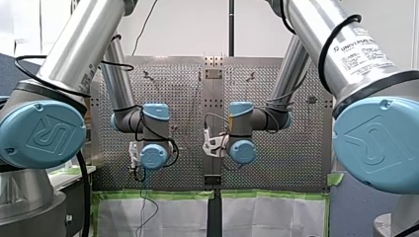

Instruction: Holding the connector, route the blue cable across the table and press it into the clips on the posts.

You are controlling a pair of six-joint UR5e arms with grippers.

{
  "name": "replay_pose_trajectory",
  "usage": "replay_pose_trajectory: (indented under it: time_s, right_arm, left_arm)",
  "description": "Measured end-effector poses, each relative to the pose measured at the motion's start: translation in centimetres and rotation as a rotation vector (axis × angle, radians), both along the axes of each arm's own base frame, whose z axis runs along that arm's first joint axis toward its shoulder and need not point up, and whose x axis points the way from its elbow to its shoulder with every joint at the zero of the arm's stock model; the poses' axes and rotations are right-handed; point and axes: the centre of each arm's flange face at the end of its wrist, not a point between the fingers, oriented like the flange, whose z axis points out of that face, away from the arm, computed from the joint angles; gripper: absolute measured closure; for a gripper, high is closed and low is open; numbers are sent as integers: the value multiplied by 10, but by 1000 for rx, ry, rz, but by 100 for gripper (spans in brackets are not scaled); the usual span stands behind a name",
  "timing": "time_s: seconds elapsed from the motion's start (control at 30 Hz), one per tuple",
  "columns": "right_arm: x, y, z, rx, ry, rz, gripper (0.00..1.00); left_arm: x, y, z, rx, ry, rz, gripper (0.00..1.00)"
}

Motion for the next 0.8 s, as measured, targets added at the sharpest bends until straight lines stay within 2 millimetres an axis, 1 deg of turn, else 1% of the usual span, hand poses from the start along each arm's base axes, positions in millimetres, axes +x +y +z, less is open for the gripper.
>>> replay_pose_trajectory:
  time_s: [0.5, 0.53, 0.57, 0.6, 0.63, 0.7, 0.73, 0.8]
  right_arm:
    - [0, 0, 0, 0, 0, 0, 100]
    - [0, 0, 0, 0, 0, 0, 100]
    - [0, 0, 0, 0, 0, 0, 100]
    - [0, 0, 0, 0, 0, 0, 100]
    - [0, 0, 0, 0, 0, 0, 100]
    - [0, 0, 0, 0, 0, 0, 100]
    - [0, 0, 0, 0, 0, 0, 100]
    - [0, 0, 0, 0, 0, 0, 100]
  left_arm:
    - [0, 0, 0, 0, 0, 0, 0]
    - [0, 0, 0, 0, 0, 0, 13]
    - [0, 0, 0, 0, 0, 0, 44]
    - [0, 0, 0, 0, 0, 0, 44]
    - [0, 0, 0, 0, 0, 0, 54]
    - [0, 0, 0, 0, 0, 0, 54]
    - [0, 0, 0, 0, 0, 0, 100]
    - [0, 0, 0, 0, 0, 0, 100]
